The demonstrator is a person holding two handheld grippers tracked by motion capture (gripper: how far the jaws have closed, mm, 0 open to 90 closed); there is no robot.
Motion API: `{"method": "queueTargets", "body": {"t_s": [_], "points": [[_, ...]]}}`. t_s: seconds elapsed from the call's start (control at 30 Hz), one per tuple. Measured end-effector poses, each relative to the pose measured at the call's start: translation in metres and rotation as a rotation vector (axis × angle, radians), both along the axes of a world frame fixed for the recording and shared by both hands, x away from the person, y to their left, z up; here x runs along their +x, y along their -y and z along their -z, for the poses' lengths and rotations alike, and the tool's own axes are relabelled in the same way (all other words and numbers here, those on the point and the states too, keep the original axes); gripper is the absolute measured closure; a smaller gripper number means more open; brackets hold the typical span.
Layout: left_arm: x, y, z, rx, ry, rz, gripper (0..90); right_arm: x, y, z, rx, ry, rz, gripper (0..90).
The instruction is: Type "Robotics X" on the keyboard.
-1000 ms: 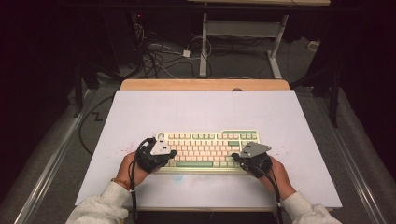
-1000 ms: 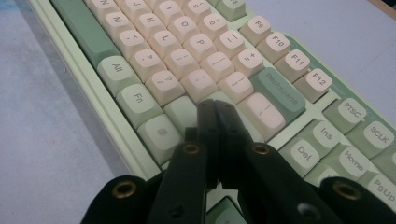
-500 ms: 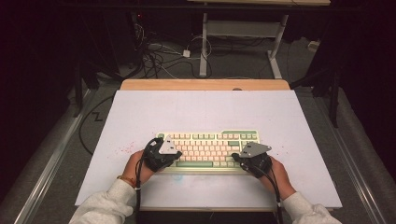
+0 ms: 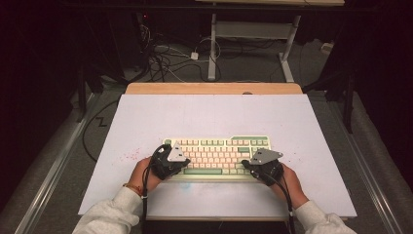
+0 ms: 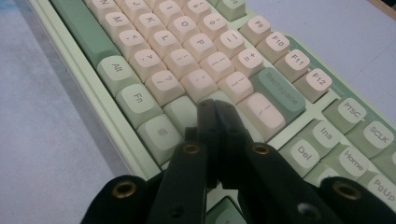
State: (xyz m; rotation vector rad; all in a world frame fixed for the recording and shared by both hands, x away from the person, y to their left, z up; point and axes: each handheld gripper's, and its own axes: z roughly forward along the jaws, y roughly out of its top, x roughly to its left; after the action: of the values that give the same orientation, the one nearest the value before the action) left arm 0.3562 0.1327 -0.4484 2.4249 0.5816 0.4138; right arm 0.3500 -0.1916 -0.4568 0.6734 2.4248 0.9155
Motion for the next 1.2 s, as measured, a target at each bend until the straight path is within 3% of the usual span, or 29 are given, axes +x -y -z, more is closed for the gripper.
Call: {"method": "queueTargets", "body": {"t_s": [0.8,0.87,1.03,1.2], "points": [[0.0,0.001,0.004,-0.001,-0.002,-0.004,87.1,-0.001,-0.001,0.0,-0.004,0.007,0.005,90.0],[-0.001,0.0,0.002,-0.002,0.016,-0.011,87.0,-0.001,-0.001,0.0,-0.005,0.008,0.008,90.0],[-0.004,-0.007,-0.013,-0.073,0.065,-0.036,85.1,-0.001,-0.001,-0.001,-0.007,0.005,0.009,90.0],[-0.006,-0.011,-0.017,-0.092,0.099,-0.052,85.1,-0.003,0.003,-0.008,0.018,0.013,0.004,90.0]]}}
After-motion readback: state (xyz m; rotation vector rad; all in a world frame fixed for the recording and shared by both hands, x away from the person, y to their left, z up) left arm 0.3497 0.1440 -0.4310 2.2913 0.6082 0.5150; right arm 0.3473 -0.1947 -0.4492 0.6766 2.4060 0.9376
